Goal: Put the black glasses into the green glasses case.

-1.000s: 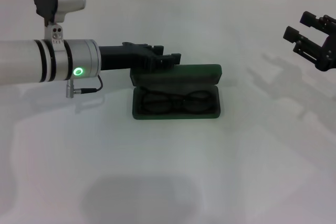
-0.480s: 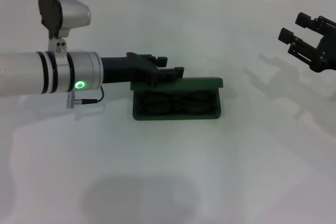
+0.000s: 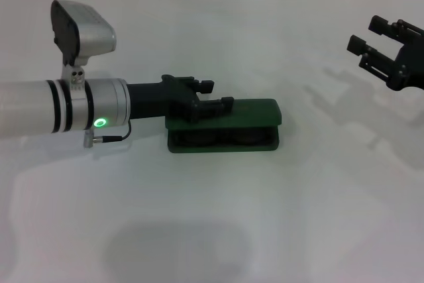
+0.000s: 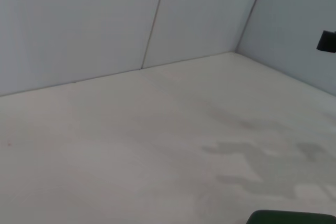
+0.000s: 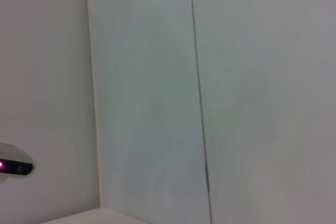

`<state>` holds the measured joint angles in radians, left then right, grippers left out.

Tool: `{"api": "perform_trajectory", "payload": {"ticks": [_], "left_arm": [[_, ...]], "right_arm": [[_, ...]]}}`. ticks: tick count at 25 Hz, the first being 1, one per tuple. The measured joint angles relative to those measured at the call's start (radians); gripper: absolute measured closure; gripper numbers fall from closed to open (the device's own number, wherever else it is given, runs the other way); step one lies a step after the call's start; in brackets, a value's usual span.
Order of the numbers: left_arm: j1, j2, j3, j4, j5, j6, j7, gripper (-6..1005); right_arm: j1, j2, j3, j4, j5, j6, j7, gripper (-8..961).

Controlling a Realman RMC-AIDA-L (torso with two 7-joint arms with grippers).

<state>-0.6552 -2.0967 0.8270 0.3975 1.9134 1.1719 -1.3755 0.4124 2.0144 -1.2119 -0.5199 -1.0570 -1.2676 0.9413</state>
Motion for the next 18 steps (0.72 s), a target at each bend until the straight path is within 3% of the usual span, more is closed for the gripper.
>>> {"api": "perform_trajectory", "payload": {"ticks": [12, 14, 15, 16, 18], "left_arm": [[0.014, -0.001, 0.007, -0.002, -0.010, 0.013, 0.052, 308], [0.026, 0.003, 0.007, 0.005, -0.051, 0.081, 0.081, 302], [0.052, 0.008, 0.008, 0.028, -0.096, 0.203, 0.125, 299], [0.052, 0.008, 0.008, 0.028, -0.096, 0.203, 0.125, 295], [0.093, 0.013, 0.009, 0.081, -0.120, 0.380, 0.161, 289]], "right_arm": [[0.003, 0.002, -0.025, -0.007, 0.000, -0.012, -0.004, 401], [0.004, 0.000, -0.058, -0.017, -0.001, -0.031, -0.007, 401], [0.005, -0.003, -0.077, -0.024, -0.007, -0.048, -0.009, 401], [0.007, -0.006, -0.098, -0.032, -0.019, -0.071, -0.011, 400], [0.019, -0.011, -0.116, -0.050, -0.082, -0.132, -0.011, 400]]}}
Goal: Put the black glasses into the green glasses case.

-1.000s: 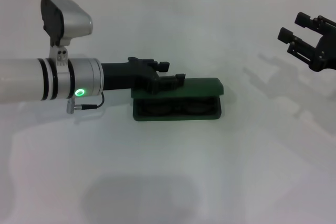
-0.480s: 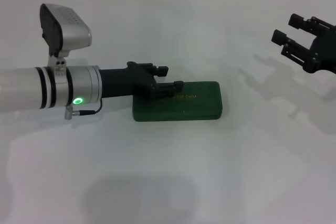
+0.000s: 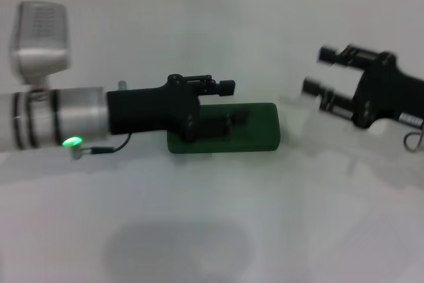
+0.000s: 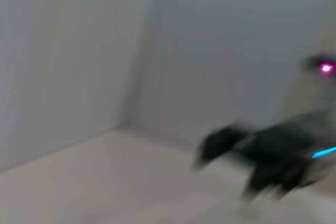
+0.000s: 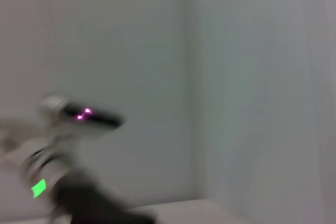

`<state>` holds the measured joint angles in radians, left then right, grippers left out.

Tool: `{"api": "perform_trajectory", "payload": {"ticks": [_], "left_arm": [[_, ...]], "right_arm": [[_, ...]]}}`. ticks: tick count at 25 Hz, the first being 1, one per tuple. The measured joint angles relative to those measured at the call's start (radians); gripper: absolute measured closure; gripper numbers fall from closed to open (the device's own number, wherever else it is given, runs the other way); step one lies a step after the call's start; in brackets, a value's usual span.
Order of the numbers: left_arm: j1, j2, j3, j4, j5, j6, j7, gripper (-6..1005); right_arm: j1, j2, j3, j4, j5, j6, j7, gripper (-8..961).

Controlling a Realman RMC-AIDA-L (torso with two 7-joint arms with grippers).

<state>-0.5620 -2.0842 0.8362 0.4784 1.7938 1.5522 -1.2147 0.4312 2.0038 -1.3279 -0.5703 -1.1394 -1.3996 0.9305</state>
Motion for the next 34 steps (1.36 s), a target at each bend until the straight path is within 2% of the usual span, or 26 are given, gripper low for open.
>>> {"api": "perform_trajectory", "payload": {"ticks": [2, 5, 11, 15, 19, 26, 34], "left_arm": [[0.052, 0.002, -0.002, 0.073, -0.005, 0.160, 0.025, 283], [0.114, 0.003, -0.007, 0.136, -0.019, 0.273, 0.060, 273], [0.162, 0.013, -0.004, 0.149, -0.033, 0.330, 0.134, 220], [0.193, 0.019, -0.009, 0.150, -0.035, 0.343, 0.159, 160], [0.215, 0.020, -0.010, 0.151, -0.036, 0.353, 0.185, 101], [0.244, 0.020, -0.016, 0.151, -0.068, 0.382, 0.213, 107], [0.244, 0.019, -0.018, 0.147, -0.074, 0.393, 0.214, 107]], "right_arm": [[0.014, -0.001, -0.001, -0.010, -0.072, -0.067, 0.004, 400], [0.026, 0.004, -0.004, -0.015, -0.130, -0.137, 0.004, 373], [0.043, 0.018, -0.036, 0.002, -0.151, -0.157, -0.004, 202], [0.087, 0.021, -0.077, 0.044, -0.151, -0.137, -0.005, 63], [0.099, 0.023, -0.086, 0.050, -0.151, -0.132, -0.006, 63], [0.098, 0.022, -0.091, 0.050, -0.152, -0.129, -0.032, 64], [0.088, 0.022, -0.096, 0.050, -0.145, -0.134, -0.035, 63]]}}
